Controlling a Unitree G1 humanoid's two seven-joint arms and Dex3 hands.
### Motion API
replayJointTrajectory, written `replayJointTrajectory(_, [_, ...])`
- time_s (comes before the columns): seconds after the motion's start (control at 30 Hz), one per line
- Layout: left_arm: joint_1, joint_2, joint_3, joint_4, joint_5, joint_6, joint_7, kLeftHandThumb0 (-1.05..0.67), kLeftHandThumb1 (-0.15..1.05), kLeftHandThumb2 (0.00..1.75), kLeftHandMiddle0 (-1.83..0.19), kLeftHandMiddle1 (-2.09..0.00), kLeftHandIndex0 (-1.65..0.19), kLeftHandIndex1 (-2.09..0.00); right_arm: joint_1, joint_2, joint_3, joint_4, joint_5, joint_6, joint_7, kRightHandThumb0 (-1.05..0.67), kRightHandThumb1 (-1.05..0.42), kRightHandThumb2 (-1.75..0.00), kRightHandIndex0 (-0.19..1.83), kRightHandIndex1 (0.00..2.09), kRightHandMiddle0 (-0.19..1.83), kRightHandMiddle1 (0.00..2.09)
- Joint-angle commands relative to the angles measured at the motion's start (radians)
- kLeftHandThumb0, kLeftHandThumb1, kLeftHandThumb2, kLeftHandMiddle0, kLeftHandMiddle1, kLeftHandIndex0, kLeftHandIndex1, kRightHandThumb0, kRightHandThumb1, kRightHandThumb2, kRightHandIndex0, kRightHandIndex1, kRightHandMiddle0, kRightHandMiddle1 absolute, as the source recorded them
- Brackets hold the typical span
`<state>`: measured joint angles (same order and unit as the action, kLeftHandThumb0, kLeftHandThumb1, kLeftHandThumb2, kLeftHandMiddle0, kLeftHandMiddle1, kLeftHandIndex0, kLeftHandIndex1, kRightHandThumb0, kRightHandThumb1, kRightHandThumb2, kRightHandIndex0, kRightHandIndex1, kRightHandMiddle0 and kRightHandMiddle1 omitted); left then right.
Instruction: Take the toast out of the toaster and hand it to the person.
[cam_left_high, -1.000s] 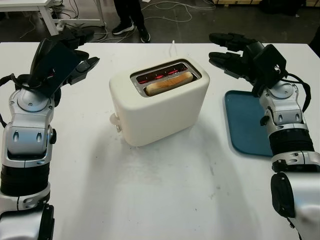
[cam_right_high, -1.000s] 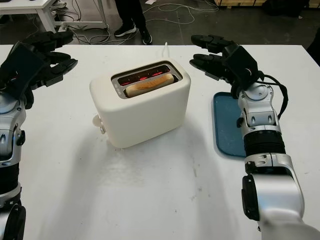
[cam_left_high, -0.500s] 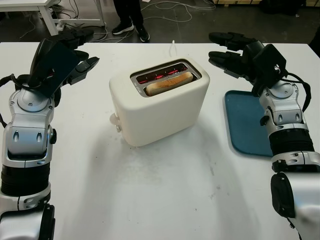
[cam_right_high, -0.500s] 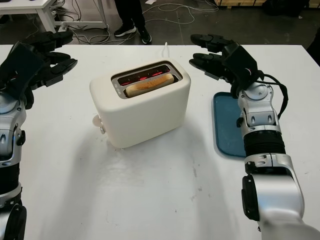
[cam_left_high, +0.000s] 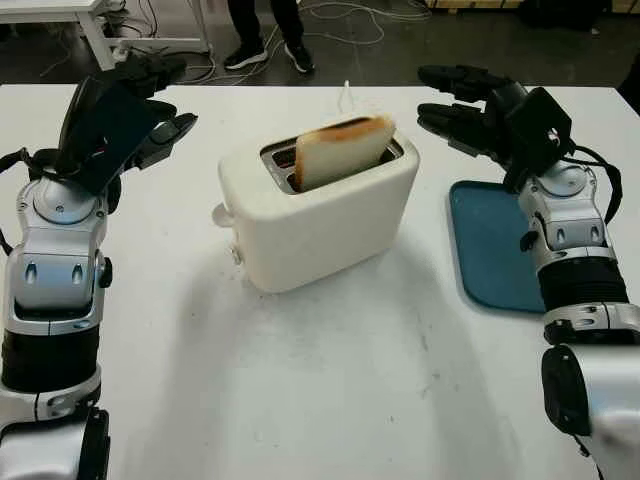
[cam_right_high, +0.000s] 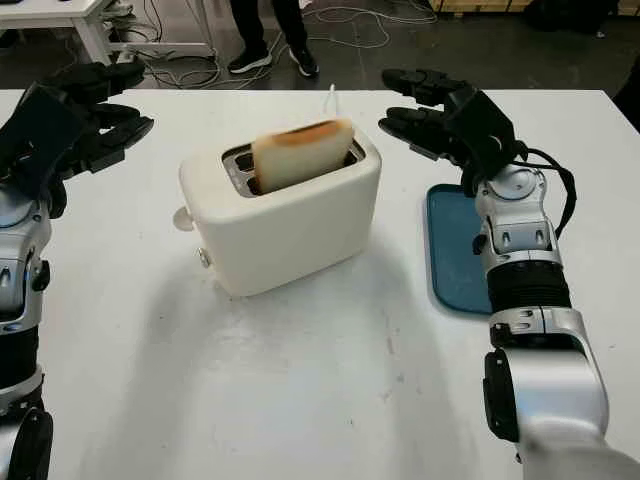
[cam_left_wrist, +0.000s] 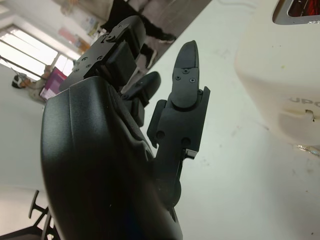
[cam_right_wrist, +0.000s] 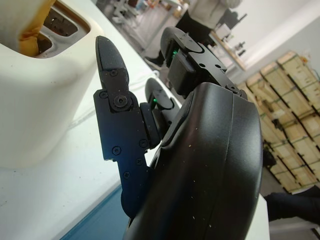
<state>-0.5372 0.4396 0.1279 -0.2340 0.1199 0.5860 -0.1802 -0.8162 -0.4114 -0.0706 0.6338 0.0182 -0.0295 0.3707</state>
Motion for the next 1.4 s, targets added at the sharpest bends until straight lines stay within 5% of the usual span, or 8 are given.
replayJointTrajectory(0.0, [0.005,0.003,0.003,-0.007,-0.001,-0.005,0.005,-0.28,0.92,0.16,-0.25,-0.79,-0.57,-0.01,0.012,-0.001,0.006,-0.007,-0.008,-0.010,-0.002,-0.43,-0.92,0.00,0.61,0.00,0.58,0.00])
replayJointTrajectory(0.47, [0.001,0.004,0.004,-0.005,-0.003,-0.007,0.002,-0.27,0.92,0.16,-0.25,-0.80,-0.57,-0.01,-0.090,-0.006,-0.025,0.016,0.049,-0.153,0.079,-0.41,-0.79,0.00,0.59,0.01,0.56,0.01])
replayJointTrajectory(0.93, [0.009,0.005,0.012,-0.011,-0.002,-0.009,0.005,-0.27,0.92,0.16,-0.26,-0.81,-0.56,-0.01,-0.225,0.005,0.105,-0.104,0.023,-0.268,0.336,-0.80,-0.68,0.00,0.64,0.11,0.69,0.07])
replayJointTrajectory(1.1, [0.010,0.004,0.012,-0.017,0.002,0.002,0.009,-0.27,0.92,0.15,-0.26,-0.82,-0.57,-0.01,-0.218,-0.005,0.189,-0.091,-0.101,-0.408,0.309,-0.88,-0.73,0.00,0.36,0.80,0.69,0.10])
replayJointTrajectory(1.37, [0.015,0.002,0.015,-0.014,-0.001,-0.011,0.009,-0.25,0.92,0.17,-0.26,-0.83,-0.58,-0.01,-0.215,-0.015,0.258,-0.087,-0.212,-0.434,0.305,-0.91,-0.72,0.00,0.30,0.89,0.69,0.11])
